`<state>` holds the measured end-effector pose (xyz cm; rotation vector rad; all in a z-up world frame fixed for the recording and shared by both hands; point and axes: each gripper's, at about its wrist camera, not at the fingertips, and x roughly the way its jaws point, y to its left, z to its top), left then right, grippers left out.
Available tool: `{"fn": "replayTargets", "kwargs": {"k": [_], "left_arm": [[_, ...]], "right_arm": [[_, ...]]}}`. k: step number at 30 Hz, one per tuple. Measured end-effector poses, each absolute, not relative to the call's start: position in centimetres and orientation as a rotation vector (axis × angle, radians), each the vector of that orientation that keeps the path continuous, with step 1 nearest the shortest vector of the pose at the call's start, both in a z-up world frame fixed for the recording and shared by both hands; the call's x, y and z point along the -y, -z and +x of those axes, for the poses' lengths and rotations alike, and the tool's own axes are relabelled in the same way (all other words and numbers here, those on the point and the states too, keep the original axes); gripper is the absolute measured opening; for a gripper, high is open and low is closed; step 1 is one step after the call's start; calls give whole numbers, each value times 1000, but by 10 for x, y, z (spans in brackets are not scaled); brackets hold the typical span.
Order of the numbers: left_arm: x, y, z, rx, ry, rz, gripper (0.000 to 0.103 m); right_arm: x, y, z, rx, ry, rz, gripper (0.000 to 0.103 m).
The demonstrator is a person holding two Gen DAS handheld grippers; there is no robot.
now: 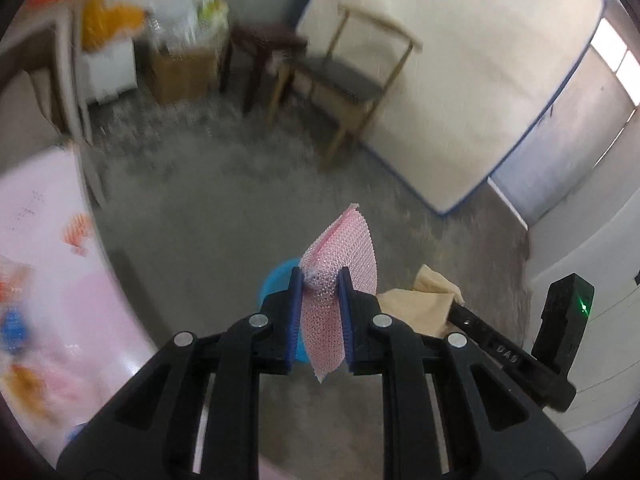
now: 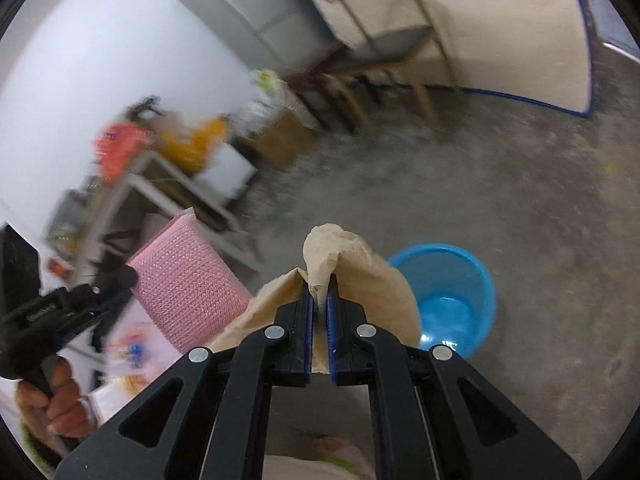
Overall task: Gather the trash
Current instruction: 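Carry both held items over the blue wastebasket and open both tools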
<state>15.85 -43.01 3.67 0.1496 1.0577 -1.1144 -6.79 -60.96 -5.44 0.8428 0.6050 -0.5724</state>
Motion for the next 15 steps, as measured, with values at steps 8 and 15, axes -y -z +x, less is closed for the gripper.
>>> {"fn": "replayTargets", "kwargs": {"k": [8,15], "left_arm": [[525,65,161,-1236,1055,204,16],[548,113,170,-1329,970,211,28]], "right_arm": [[673,124,-42,-714,655,887,6],[709,169,-24,-796,685,920,8]]}}
